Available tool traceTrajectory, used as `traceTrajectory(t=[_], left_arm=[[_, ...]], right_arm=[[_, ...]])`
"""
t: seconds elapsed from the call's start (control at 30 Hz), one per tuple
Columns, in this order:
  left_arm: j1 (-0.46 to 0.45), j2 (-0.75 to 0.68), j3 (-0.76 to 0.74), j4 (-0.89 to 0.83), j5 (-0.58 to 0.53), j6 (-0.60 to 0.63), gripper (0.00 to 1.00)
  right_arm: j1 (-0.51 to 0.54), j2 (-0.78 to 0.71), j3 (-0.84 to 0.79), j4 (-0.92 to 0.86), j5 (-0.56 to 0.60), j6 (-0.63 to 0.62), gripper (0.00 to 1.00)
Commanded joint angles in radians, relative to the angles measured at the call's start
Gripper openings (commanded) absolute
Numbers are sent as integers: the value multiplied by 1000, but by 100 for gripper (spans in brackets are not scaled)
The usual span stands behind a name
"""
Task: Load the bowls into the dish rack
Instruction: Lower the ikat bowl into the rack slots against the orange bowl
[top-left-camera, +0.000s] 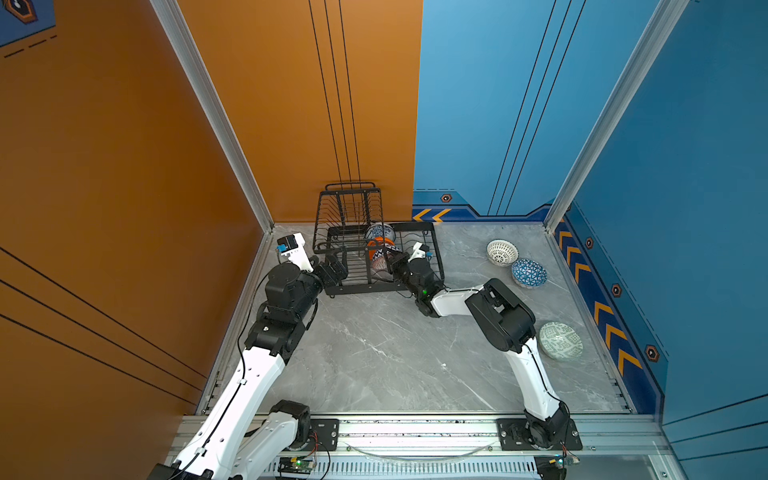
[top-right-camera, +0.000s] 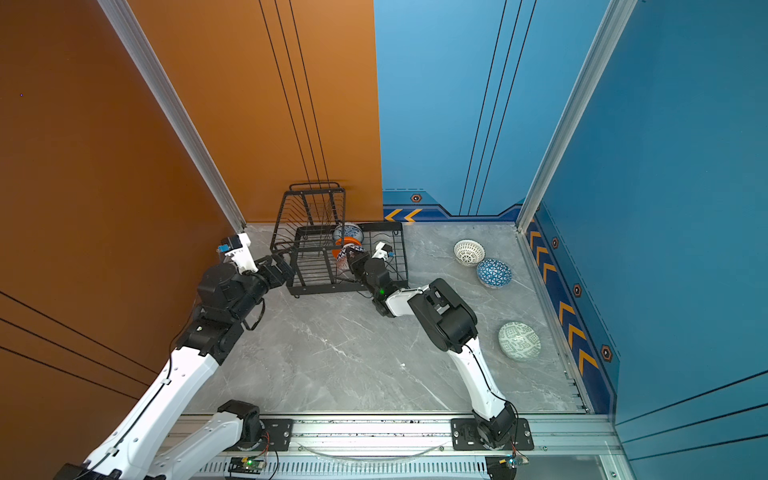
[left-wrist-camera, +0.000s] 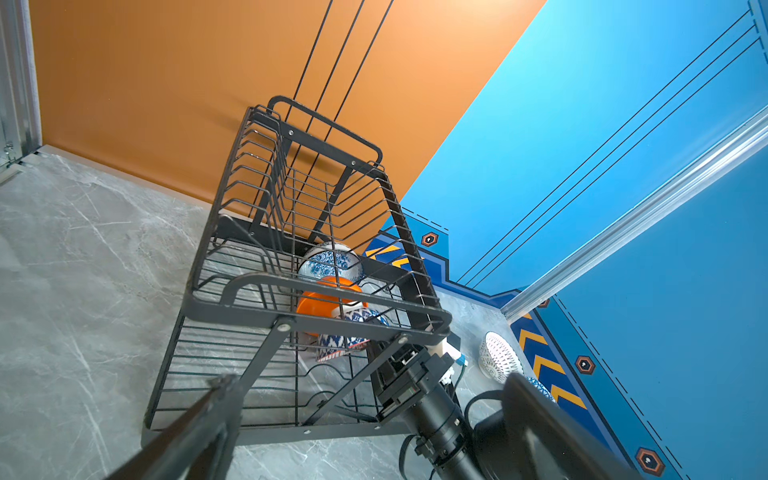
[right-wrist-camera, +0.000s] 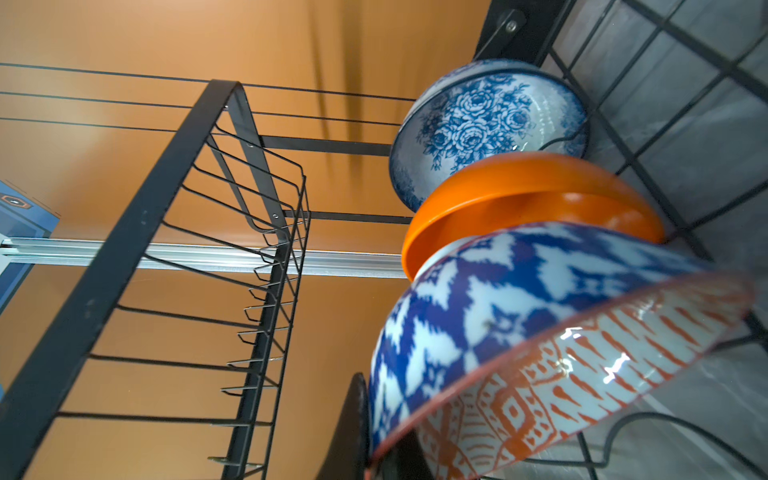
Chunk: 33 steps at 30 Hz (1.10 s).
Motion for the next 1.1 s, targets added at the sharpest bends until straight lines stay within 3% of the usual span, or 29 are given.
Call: traceTrajectory(t=[0.0, 0.63, 1.07], left_arm=[[15, 4, -15, 27, 30, -15, 98], [35, 2, -21, 36, 44, -34, 98], [40, 1, -24, 44, 50, -44, 98]], right_arm=[[29, 14, 52, 34, 12, 10, 0], [32, 52, 78, -3, 27, 17, 0], [56, 14, -14, -41, 78, 59, 0]])
